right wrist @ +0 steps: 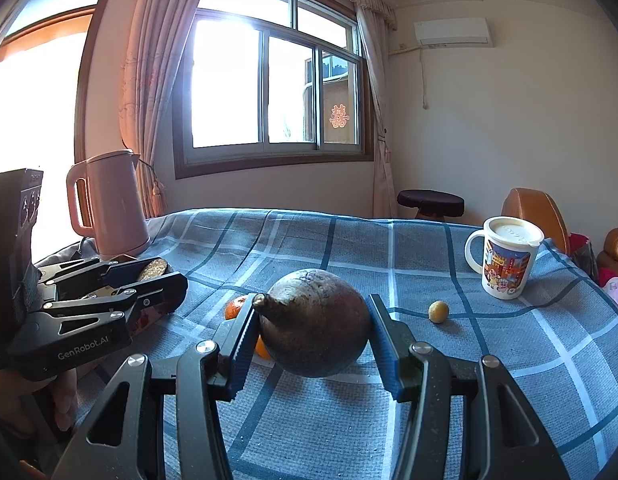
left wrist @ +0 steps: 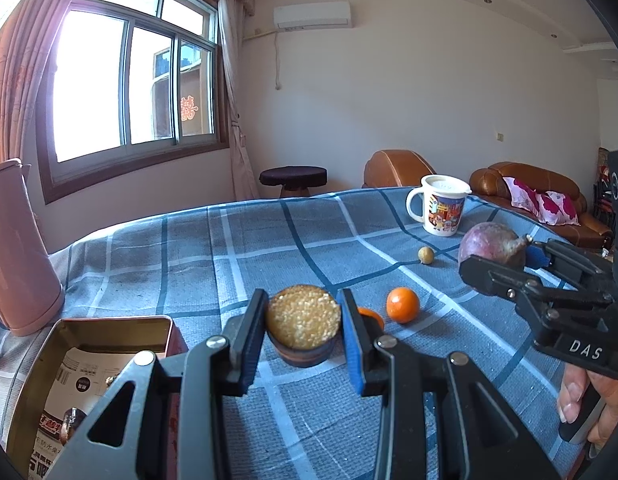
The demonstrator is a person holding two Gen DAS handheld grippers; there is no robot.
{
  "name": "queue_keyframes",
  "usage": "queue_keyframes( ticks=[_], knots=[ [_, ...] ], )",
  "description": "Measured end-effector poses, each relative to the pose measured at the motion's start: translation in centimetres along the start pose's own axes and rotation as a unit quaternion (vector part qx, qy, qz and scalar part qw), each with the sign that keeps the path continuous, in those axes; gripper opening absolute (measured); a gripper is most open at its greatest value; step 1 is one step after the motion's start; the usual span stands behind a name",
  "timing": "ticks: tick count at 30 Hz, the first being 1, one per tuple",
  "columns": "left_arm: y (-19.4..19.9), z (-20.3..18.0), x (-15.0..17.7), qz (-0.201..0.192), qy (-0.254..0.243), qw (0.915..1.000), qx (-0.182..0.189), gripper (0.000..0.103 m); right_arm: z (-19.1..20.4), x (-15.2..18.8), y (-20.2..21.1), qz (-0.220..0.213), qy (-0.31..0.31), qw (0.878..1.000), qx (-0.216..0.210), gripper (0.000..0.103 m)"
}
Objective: Organize fruits
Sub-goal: 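Lift the grain jar with the left tool while the right tool lifts the purple fruit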
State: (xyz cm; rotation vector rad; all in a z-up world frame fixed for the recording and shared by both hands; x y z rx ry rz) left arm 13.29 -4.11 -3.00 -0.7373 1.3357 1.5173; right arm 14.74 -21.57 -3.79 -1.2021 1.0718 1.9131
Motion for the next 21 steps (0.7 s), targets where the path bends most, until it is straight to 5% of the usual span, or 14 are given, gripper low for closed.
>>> queue_keyframes(
  ticks=[21],
  knots=[
    [1.7, 0.0, -0.2, -0.034, -0.006, 0.9988, -0.035, 0.037, 0.3, -0.2, 1.1, -0.027, 0.009, 1.000, -0.002, 0.054]
  ],
)
Point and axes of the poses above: each gripper's, at about its wrist camera, not at the fingertips, and y roughly against the way its jaws point, z to its left, x to its underside, the point moved 3 cm from there along -y, roughly the way its jaws point, and after that the axes turned 13 degrees about -y, right-handed, at the moved point
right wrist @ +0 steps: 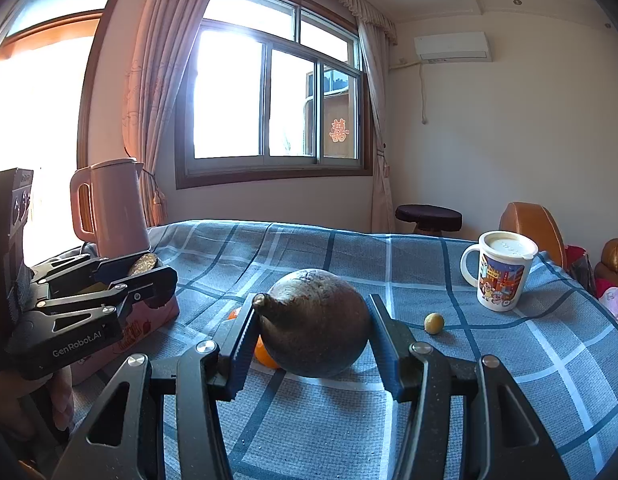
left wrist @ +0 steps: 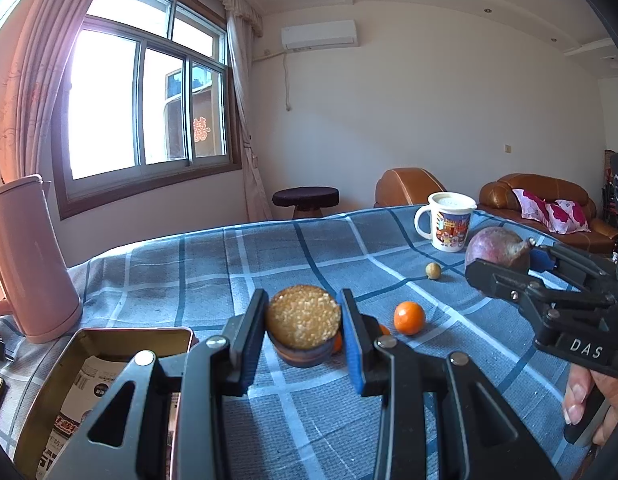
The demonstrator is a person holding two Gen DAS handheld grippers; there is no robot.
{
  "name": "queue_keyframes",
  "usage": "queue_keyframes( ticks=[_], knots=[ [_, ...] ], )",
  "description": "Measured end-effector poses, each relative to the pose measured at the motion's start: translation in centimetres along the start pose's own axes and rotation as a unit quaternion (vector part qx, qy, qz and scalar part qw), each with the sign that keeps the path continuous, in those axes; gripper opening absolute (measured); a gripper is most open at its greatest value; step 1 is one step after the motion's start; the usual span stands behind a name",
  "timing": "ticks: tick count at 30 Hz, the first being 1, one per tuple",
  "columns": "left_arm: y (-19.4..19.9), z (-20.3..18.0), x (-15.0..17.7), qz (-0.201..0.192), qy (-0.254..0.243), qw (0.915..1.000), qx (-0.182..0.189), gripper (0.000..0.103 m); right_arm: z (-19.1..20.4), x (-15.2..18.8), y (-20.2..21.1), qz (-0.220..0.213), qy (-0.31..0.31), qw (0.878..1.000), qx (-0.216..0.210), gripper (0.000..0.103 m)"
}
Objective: Organize fruits
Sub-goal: 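Lift the grain jar with the left tool while the right tool lifts the purple fruit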
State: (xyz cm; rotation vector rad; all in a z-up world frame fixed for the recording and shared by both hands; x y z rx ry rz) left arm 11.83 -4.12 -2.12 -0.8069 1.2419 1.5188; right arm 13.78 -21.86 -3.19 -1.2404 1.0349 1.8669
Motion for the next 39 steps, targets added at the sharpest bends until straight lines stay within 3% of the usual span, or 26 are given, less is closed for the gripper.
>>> queue_keyframes(
  ticks=[16, 39],
  knots=[
    [0.9, 0.7, 0.4, 0.005, 0.002, 1.0000, -0.004, 0.037, 1.4, 0.3, -0.4, 0.006, 0.014, 1.000, -0.007, 0.054],
    [2.4, 4.6, 2.5, 0.030, 0.028, 0.9988, -0.025, 0.037, 6.7, 1.2, -2.6, 0.040, 0.034, 0.997, -0.054, 0.054]
  ],
)
Point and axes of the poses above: each gripper's, at about its wrist camera, not at the fingertips, and y roughly against the way its jaws point, z to its left, x to its underside, the point moved 3 cm from there along -y, roughly the way its jaws point, and after that the axes turned 13 degrees about -y, right-handed, at the moved point
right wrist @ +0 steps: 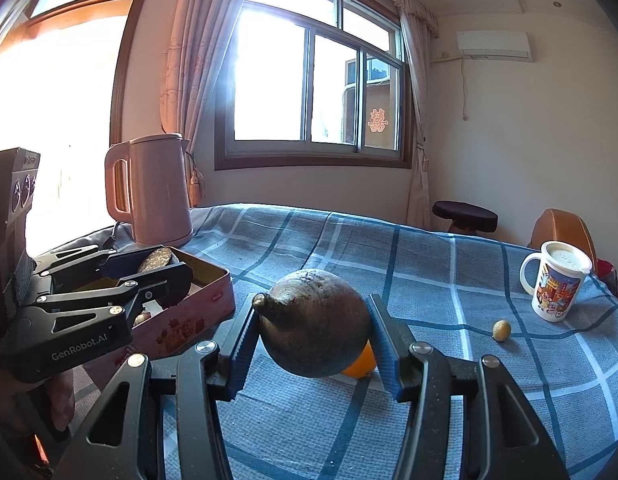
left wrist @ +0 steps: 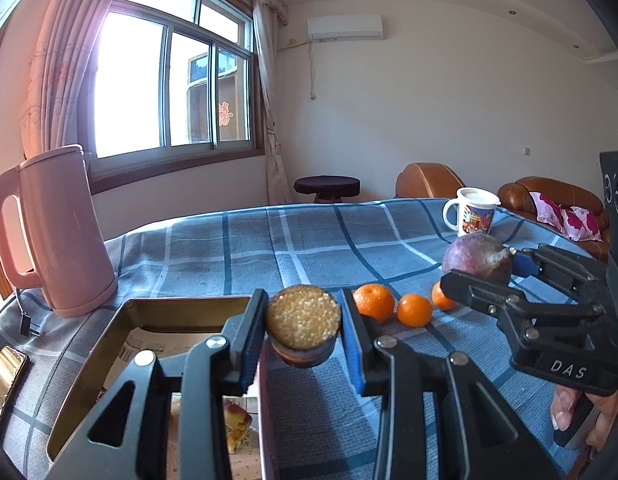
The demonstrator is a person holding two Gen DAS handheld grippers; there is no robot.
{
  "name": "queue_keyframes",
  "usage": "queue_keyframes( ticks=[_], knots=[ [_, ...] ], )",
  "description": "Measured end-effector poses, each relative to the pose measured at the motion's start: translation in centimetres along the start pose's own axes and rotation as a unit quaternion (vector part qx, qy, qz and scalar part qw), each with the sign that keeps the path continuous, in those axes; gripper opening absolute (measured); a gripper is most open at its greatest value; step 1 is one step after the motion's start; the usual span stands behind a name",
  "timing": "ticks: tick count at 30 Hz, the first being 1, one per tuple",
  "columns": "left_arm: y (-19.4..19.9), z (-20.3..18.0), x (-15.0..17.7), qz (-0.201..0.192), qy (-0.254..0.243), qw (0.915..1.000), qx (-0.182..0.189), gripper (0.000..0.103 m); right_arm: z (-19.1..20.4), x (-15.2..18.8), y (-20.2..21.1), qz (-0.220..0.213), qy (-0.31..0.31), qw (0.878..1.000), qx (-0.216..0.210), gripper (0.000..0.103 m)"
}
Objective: Organize fruits
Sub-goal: 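Lift the grain jar with the left tool while the right tool lifts the purple fruit, then drop the jar and purple fruit into the tin, one from each tool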
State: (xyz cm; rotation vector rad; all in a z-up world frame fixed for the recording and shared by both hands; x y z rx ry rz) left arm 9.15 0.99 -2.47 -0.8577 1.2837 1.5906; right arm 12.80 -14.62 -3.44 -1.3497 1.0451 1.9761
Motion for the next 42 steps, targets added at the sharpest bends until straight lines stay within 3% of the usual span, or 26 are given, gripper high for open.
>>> queue_keyframes(
  ticks=[42],
  knots=[
    [1.2, 10.1, 4.5, 0.068, 0.062, 0.9945, -0.049, 0.037, 12.3, -0.5, -5.6, 0.054, 0.076, 0.991, -0.092, 0.054]
  ],
)
Point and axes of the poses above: each gripper's, at about its wrist camera, not at the fingertips, and y roughly against the way its jaws point, z to its left, x to its underside, the point moved 3 cm from there along -y, roughly the way its jaws point, and after that the axes turned 13 degrees about -y, right-handed, at the moved point
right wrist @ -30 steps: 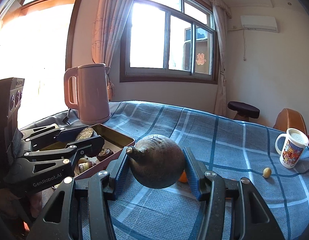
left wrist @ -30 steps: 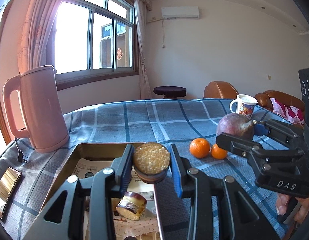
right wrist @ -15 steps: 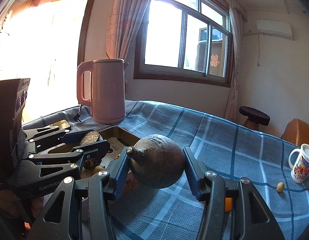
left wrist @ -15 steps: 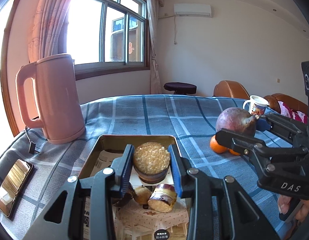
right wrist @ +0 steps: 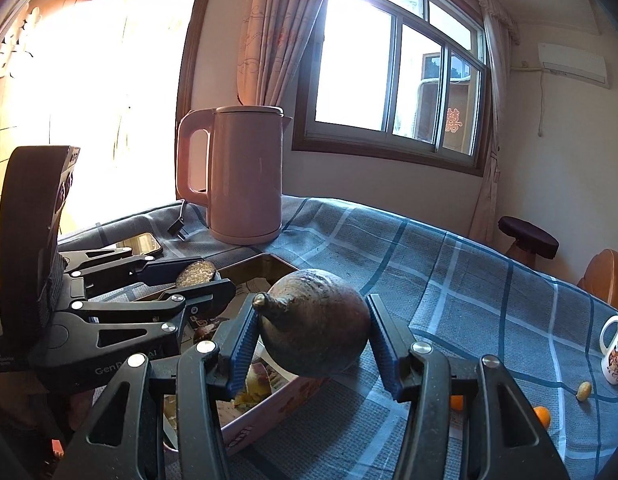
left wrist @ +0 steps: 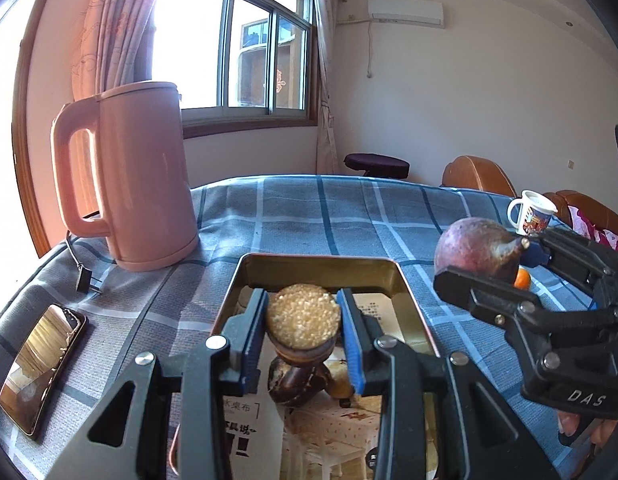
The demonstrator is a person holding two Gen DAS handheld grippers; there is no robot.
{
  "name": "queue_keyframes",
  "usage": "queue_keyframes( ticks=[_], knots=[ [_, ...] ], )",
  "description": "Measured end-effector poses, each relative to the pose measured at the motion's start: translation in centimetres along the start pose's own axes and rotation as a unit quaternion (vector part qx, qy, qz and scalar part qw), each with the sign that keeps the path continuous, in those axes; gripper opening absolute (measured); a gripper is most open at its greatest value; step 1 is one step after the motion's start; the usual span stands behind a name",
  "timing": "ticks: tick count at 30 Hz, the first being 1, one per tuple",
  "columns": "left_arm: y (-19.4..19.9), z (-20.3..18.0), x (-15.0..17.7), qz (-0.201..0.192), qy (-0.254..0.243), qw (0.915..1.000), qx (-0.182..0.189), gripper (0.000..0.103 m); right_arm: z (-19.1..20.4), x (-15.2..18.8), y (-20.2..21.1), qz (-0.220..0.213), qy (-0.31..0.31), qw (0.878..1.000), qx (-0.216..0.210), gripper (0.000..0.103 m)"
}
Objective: Organize fruits
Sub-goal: 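Drop the jar and purple fruit into the tin, one from each tool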
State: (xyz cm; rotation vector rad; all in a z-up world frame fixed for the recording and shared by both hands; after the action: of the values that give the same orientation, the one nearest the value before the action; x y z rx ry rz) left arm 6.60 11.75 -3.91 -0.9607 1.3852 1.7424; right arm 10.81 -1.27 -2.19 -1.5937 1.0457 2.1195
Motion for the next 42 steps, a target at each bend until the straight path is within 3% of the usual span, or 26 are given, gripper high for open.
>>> queue_keyframes(
  ticks=[23, 30, 33, 35, 37, 42],
  knots=[
    [-1.4, 2.3, 1.2, 0.050, 0.005, 0.9986, 0.018, 0.037, 2.8, 2.0, -3.1, 0.054, 0.024, 0.998, -0.017, 0.054],
    [-1.4, 2.1, 1.3, 0.058, -0.008, 0.9982, 0.011, 0.037, 3.4, 2.7, -4.3, 0.094, 0.037, 0.995, -0.020, 0.054],
    [-1.1, 1.9, 1.2, 0.055, -0.015, 0.9984, -0.005, 0.050, 3.7, 2.9, -4.2, 0.095, 0.044, 0.994, -0.024, 0.055],
    [-0.7, 1.9, 1.1, 0.047, -0.015, 0.9986, -0.017, 0.068, 3.5, 2.8, -3.7, 0.085, 0.044, 0.995, -0.022, 0.064],
    [-0.2, 1.8, 1.0, 0.034, -0.009, 0.9992, -0.018, 0.073, 3.1, 2.7, -3.1, 0.074, 0.039, 0.996, -0.018, 0.068],
    [1.2, 0.7, -0.2, 0.003, 0.002, 0.9999, -0.011, 0.075, 0.2, 2.0, 0.1, 0.040, 0.026, 0.999, 0.003, 0.068]
  ],
)
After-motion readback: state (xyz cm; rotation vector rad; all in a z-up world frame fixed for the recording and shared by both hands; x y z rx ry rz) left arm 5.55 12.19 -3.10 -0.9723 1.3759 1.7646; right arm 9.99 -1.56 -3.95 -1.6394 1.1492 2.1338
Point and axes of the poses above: each gripper's, at about its wrist camera, not at the fingertips, and y roughly against the way its jaws point, z to its left, x to its underside, the point moved 3 cm from there along -y, roughly the way its jaws point, and after that the axes turned 13 degrees about -y, right-handed, at the moved point
